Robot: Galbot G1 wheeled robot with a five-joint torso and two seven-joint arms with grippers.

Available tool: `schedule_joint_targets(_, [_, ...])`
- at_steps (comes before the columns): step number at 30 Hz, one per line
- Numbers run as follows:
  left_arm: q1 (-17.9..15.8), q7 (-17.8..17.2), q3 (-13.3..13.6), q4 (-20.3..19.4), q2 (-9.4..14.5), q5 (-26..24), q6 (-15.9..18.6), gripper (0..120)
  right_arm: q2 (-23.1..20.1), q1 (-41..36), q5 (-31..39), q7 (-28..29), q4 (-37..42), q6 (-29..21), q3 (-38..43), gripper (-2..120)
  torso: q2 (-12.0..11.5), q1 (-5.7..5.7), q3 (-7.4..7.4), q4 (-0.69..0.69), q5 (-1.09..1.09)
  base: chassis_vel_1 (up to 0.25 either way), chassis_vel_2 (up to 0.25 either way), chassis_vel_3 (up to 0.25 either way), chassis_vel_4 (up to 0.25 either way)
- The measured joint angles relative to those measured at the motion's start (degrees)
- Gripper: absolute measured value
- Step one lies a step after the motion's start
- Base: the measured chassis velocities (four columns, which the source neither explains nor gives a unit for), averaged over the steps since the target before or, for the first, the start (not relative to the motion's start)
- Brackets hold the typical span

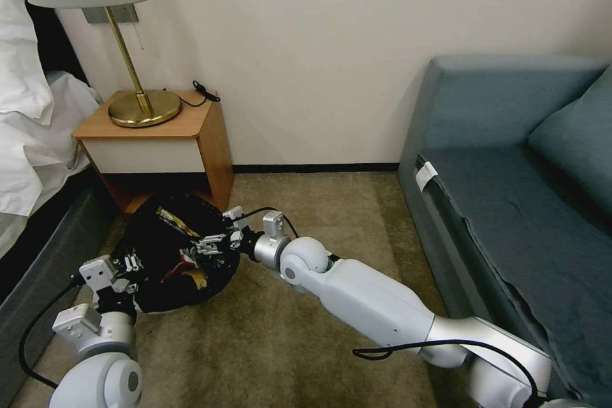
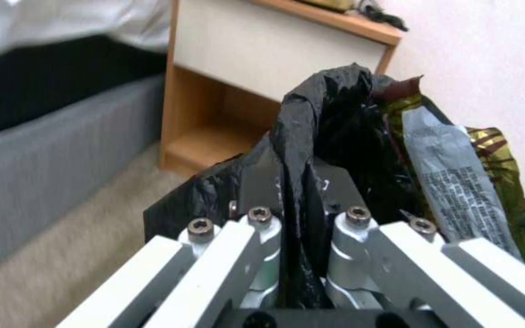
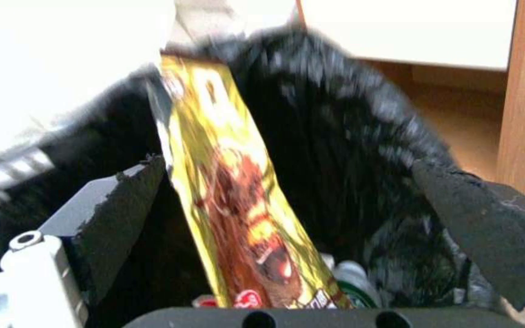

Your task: Pick up the trash bin, then pick up the garbage on the floor and place it into the trash bin.

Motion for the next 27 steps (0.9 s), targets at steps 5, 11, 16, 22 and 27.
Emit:
schedule_joint_targets(5, [-0.8, -3.3, -0.7, 0.8, 0.4, -7.3, 1.3, 5, -1.1, 0.3, 0.4, 0.3, 3.0, -0.7, 1.4, 100, 0.0, 0.0, 0.0, 0.0, 0.0, 0.0, 0.0, 0.0, 0.0])
schedule_joint_targets(11, [-1.0, -5.1, -1.0, 1.1, 0.6, -12.2, 1.8, 5, -2.4, -0.2, 0.4, 0.4, 5.6, -1.1, 3.6, 100, 0.0, 0.0, 0.0, 0.0, 0.0, 0.0, 0.0, 0.0, 0.0])
schedule_joint_targets(16, [-1.2, -5.8, -1.3, 1.1, 0.8, -17.9, 2.2, 5, -3.4, -1.3, 0.3, 0.4, 7.6, -1.4, 6.8, 100, 0.0, 0.0, 0.0, 0.01, 0.01, 0.0, 0.0, 0.0, 0.0])
schedule_joint_targets(22, [-2.1, -5.9, -1.6, 3.0, 1.1, -27.1, 2.3, 5, -5.3, -3.0, 0.3, 0.3, 9.9, -1.7, 9.6, 100, 0.0, 0.0, 0.0, 0.0, 0.01, 0.0, 0.0, 0.0, 0.0])
schedule_joint_targets(27, [-2.9, -4.6, -1.5, 5.2, 1.0, -31.0, 1.7, 5, -6.2, -4.5, -0.3, -0.1, 10.6, -1.7, 10.4, 100, 0.0, 0.0, 0.0, -0.01, 0.0, 0.0, 0.0, 0.0, 0.0])
